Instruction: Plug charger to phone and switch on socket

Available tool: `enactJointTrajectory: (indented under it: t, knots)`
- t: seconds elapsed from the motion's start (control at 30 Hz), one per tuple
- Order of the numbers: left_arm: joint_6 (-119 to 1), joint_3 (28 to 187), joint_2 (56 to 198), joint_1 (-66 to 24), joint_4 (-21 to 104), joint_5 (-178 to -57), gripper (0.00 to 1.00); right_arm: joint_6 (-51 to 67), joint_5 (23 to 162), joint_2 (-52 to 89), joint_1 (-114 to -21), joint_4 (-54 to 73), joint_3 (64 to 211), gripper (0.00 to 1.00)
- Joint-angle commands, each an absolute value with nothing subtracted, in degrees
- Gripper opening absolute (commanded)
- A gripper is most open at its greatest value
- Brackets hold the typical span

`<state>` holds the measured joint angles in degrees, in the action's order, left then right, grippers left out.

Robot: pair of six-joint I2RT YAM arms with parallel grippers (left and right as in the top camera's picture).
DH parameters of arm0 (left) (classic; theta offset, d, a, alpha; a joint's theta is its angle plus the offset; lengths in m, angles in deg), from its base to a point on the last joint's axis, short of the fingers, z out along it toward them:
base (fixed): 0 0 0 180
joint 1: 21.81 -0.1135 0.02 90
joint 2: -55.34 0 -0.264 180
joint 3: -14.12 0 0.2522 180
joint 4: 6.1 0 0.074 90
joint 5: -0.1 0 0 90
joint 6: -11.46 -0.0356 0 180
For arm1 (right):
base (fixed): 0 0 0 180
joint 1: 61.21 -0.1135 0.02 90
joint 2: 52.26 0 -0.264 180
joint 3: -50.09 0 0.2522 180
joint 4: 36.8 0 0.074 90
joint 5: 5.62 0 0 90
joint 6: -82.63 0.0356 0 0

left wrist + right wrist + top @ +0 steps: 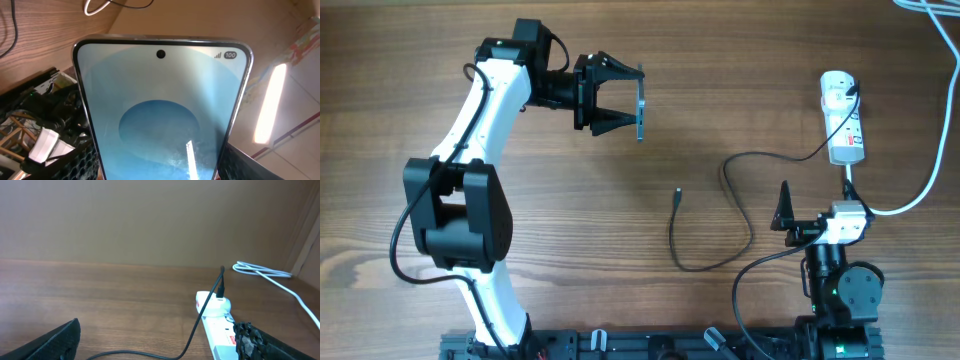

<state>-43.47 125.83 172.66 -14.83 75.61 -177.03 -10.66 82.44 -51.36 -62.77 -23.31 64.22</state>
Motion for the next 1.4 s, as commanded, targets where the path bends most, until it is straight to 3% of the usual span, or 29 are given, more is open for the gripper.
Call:
enactJointTrajectory:
  t: [0.0, 1.23, 1.3, 1.37]
  knots:
    - [-43.1, 125.9, 170.5, -15.3, 75.7, -180.3, 0.74, -10.2, 82.9, -51.7, -62.5, -23.5, 64.2, 1.0]
    - [-43.1, 125.9, 170.5, -15.3, 75.7, -180.3, 0.75, -10.2, 82.9, -51.7, -62.5, -23.5, 64.2, 1.0]
    - [-43.1, 125.9, 170.5, -15.3, 75.7, -180.3, 0.75, -5.8, 87.1, -51.7, -62.5, -23.7, 64.2, 1.0]
    - [-43.1, 125.9, 170.5, -15.3, 75.7, -180.3, 0.75, 8.6, 97.0, -51.7, -62.5, -24.1, 64.2, 1.0]
